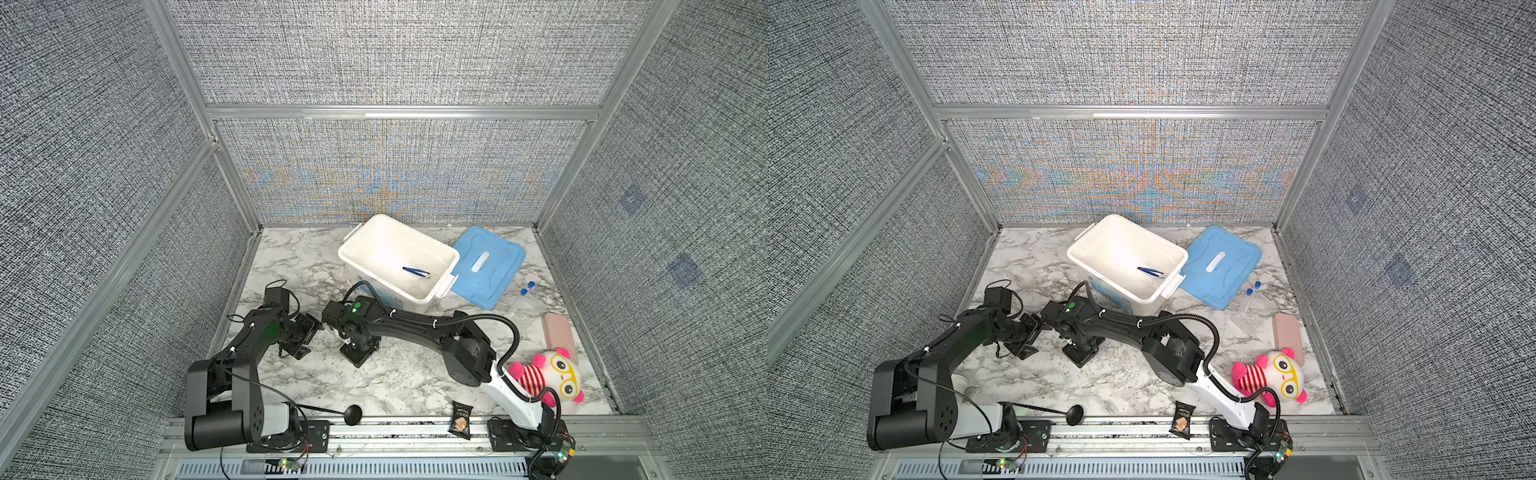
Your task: Organize the chemistry lab equipment
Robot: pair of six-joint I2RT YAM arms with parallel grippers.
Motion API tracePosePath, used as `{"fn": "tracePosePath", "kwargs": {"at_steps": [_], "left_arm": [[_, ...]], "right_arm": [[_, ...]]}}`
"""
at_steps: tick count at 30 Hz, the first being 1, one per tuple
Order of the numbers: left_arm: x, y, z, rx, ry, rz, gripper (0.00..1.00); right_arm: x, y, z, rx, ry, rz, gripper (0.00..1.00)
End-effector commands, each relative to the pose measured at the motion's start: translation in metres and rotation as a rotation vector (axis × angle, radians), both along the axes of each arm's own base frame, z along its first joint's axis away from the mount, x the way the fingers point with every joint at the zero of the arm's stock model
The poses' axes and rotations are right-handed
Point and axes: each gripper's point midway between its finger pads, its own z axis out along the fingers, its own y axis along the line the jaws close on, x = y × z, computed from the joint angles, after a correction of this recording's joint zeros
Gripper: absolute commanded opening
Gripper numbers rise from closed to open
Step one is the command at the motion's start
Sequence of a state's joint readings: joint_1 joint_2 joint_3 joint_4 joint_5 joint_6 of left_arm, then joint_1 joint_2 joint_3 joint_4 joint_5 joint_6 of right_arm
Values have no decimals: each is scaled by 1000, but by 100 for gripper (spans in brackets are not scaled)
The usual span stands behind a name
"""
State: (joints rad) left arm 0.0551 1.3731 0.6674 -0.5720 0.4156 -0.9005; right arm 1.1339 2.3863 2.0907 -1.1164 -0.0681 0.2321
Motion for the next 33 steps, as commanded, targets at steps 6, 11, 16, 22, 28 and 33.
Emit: {"fn": "tracePosePath", "kwargs": {"at_steps": [6,11,16,22,28,33], "left_arm": [[6,-16,-6,-30,0,-26,73],[7,-17,-7,-26,-1,-25,71],[8,-18,-6,-29,5,-30,71],[17,-15,6,-15,-34,-24,72],[24,-8,18,3,-59,-15,73],[24,-6,19,-12,-79,20,73]], "right_arm": [[-4,-3,-1,-7,13,13,4],[-3,-10,-4,-33,5,22,4],[-7,-29,-11,-99,7,35,4],[-12,-55,-14,-168,11,37,4],[-17,-73,-15,-221,25,40,5],[-22,-87,-10,-265,39,63,5]]}}
